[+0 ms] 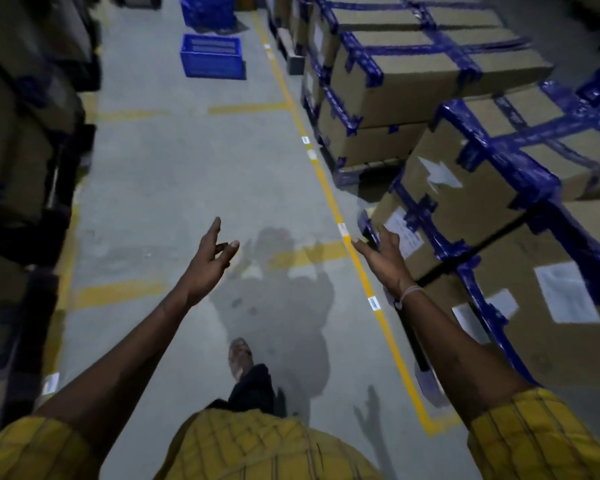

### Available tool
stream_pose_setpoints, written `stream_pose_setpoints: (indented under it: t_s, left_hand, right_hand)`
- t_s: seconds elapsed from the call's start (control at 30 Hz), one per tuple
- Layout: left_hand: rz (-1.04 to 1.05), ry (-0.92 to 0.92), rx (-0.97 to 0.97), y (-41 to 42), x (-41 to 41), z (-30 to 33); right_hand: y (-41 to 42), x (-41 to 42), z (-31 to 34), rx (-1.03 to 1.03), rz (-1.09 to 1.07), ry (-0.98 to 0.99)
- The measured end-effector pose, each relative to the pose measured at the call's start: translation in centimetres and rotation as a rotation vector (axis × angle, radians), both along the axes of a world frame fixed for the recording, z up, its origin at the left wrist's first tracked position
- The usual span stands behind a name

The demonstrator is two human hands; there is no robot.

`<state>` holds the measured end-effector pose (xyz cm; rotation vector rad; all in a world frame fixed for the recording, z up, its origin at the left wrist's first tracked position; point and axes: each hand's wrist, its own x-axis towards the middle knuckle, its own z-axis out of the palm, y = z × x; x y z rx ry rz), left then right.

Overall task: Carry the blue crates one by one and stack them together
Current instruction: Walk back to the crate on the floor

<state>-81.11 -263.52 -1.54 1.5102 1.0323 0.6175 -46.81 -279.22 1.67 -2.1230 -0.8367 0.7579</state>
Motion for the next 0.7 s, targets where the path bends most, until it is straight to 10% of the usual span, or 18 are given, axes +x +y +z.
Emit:
stream_pose_setpoints:
  t_s: [0.7]
  left_hand:
    - [0.069,0.158,0.003,47.8,1.3,0.9]
  right_hand:
    - [52.9,4.8,-2.4,0.041,0.071,0.174]
